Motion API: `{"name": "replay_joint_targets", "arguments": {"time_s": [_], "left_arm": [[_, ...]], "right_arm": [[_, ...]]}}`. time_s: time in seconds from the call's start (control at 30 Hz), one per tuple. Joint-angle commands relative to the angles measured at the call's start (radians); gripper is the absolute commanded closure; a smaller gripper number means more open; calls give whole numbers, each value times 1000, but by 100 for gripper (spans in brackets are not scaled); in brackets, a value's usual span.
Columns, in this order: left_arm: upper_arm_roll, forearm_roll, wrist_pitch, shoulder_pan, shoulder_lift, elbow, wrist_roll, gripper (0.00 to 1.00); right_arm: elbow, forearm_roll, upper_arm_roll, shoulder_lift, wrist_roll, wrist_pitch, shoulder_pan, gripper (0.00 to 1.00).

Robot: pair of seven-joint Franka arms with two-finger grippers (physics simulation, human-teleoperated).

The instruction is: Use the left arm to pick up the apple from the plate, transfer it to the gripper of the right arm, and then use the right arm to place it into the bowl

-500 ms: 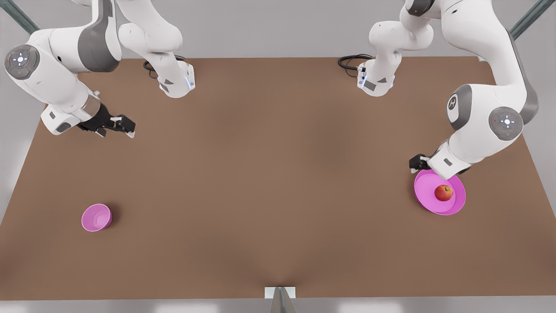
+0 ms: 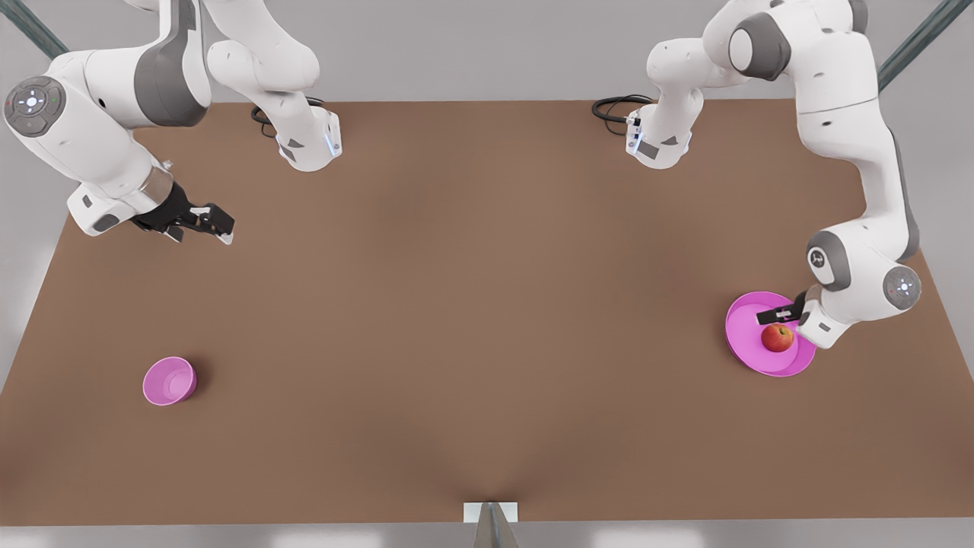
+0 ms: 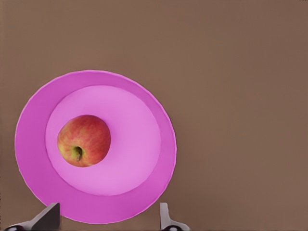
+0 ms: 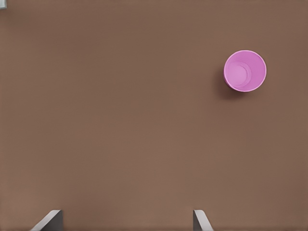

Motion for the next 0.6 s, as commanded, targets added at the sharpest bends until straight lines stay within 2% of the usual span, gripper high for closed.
{"name": "replay_joint_targets", "arguments": {"time_s": [0.0,0.07,0.57], "left_arm": [[24,-27,189,3,20,-26,296,0],[28,-27,259,16,40,-66,339,0],[19,-98,419,41,177,-36,392,0]], "right_arm": [[1,0,1,-1,6,1,3,0],[1,0,1,-1,6,1,3,0],[2,2,4,1,4,1,3,0]]}}
